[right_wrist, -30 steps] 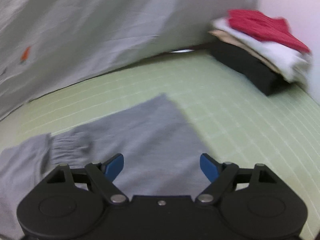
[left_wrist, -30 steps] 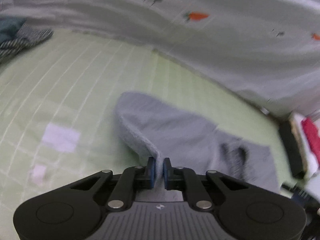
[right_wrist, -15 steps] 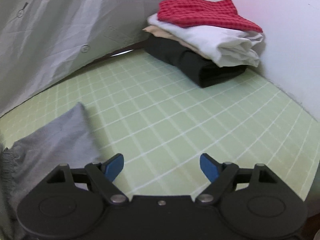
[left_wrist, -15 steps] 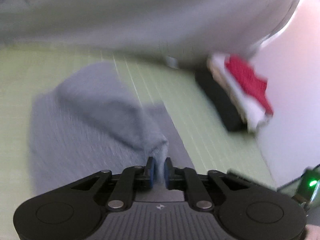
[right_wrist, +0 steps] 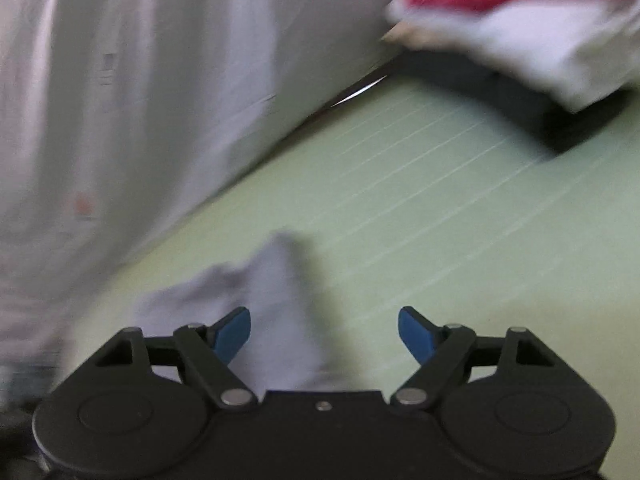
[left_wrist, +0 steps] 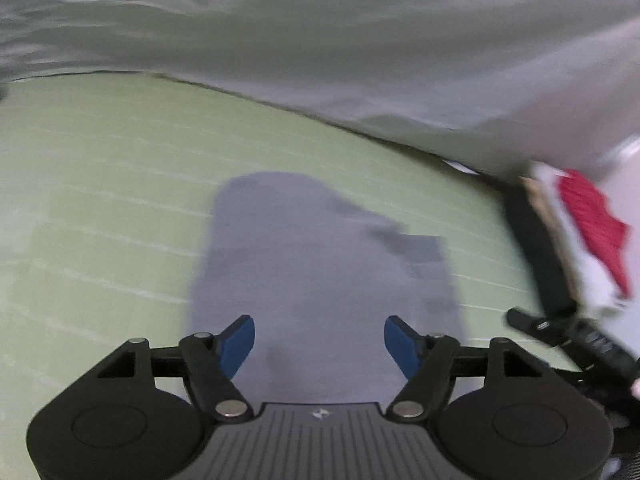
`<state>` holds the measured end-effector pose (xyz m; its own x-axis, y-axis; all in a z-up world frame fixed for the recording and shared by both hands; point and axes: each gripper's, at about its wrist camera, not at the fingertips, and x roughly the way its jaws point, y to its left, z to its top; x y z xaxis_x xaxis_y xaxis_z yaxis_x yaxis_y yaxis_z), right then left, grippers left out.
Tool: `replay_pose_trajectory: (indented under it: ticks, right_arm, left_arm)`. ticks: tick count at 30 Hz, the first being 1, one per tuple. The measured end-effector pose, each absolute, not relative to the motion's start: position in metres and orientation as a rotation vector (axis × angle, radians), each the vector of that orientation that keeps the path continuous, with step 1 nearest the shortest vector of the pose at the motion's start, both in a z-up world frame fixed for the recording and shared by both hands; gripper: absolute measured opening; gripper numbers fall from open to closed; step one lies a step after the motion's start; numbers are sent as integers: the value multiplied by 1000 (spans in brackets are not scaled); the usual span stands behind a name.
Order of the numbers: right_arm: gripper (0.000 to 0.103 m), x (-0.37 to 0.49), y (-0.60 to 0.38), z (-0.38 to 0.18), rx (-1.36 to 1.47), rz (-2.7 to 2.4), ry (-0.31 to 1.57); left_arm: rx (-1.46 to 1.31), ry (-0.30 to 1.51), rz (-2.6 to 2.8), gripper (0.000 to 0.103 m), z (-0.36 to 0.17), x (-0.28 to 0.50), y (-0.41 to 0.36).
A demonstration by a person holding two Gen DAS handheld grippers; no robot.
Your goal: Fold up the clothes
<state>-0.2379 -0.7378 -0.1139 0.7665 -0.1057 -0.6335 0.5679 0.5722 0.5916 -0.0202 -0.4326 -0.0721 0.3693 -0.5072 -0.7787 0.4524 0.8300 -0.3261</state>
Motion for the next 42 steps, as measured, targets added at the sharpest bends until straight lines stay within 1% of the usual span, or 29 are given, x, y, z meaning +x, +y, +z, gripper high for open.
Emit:
replay_pose_trajectory:
  ticks: [2,3,4,5,12,15,16,17,18,19,20,24,29,31,33,34,35,36,37,39,40,41,42]
  right_arm:
    - [71,-219,-736,-131,968,-340,603]
    - [68,-210,-735,-139,985,-312,623]
    - [62,-200,-733,-146,994,-287,645]
    - [59,-191,-732,-151,995,-263,669]
    - [59,-150,-725,-157,914,-172,714]
    - [56,-145,-723,-160,907,-122,725]
    - [50,-144,-721,-163,913,-100,729]
    - [37,-143,-721,-166,926,-88,735]
    - [30,-141,-720,-170,940,-79,742]
    - [16,-140,-720,-174,955,-70,749]
    - [9,-140,-720,-175,963,-67,747]
    - [7,-147,-717,-152,858,-54,675]
    - [7,-178,-722,-91,775,-43,481]
    - [7,-193,-732,-85,761,-113,460]
    - [9,-203,-743,-101,779,-226,502]
    - [14,-203,-748,-114,812,-258,557]
    - [24,-202,-753,-128,849,-283,616]
    - [28,-201,-758,-142,886,-308,675]
    - [29,-201,-758,-151,907,-319,709]
    - [33,-203,-752,-156,926,-291,710]
    - [45,-203,-751,-158,935,-274,710]
    - [47,-204,-750,-160,945,-258,710]
    - [47,-201,-748,-161,936,-252,722]
  left_arm:
    - [-50,1042,-548,72,-78,-12,-420]
    - [-48,1053,-519,72,-81,-7,-415]
    - [-43,1065,-503,72,-85,-3,-412]
    - [-38,1076,-487,72,-89,2,-410]
    - [1,1141,-419,72,-109,28,-405]
    - [13,1146,-433,72,-113,26,-409]
    - [14,1148,-434,72,-115,26,-409]
    - [14,1149,-435,72,-117,26,-409]
    - [8,1149,-435,72,-117,27,-407]
    - [1,1149,-436,72,-117,27,-405]
    - [-5,1142,-437,72,-116,27,-404]
    - [-22,1107,-462,72,-109,27,-404]
    - [-37,1057,-538,74,-98,23,-413]
    - [-29,1047,-570,80,-98,19,-417]
    - [-22,1064,-592,80,-104,16,-421]
    - [-24,1079,-599,80,-108,15,-423]
    - [-34,1093,-603,80,-112,14,-424]
    - [-42,1101,-606,80,-114,14,-424]
    - [-49,1105,-606,81,-115,14,-424]
    - [-46,1107,-602,81,-115,14,-422]
    - [-45,1108,-600,82,-115,14,-422]
    - [-43,1109,-598,82,-115,14,-421]
    - [-42,1110,-596,82,-115,14,-421]
